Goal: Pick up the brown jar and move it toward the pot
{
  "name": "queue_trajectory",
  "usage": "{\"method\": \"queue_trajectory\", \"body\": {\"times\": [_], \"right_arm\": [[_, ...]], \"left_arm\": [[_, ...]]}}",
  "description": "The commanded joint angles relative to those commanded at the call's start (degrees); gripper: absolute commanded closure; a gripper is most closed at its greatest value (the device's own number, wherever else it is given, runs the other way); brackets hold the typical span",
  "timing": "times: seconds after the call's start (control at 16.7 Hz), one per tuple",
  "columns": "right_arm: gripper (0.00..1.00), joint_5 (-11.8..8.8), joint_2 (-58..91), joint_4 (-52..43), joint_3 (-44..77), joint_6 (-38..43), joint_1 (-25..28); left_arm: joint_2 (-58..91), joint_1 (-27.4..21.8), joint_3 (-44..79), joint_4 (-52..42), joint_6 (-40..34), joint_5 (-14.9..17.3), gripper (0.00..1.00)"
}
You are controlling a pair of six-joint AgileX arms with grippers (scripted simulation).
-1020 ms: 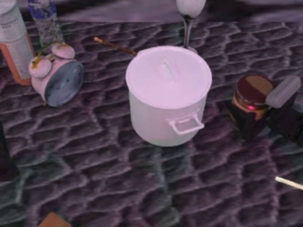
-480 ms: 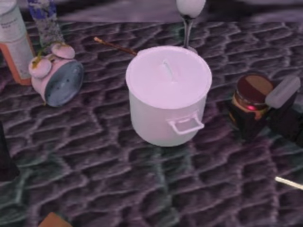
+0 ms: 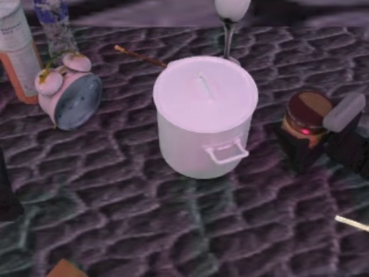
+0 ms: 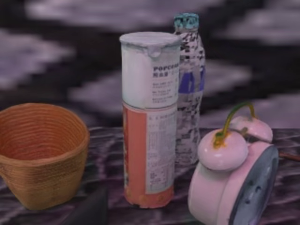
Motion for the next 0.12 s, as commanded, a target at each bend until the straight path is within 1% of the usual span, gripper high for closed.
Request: {"method": "queue_trajectory", "body": {"times": [0.12], "right_arm": [[0.00,0.0,0.0,0.0,0.0,0.0,0.0]], "left_arm": [[0.0,0.0,0.0,0.0,0.0,0.0,0.00]]}}
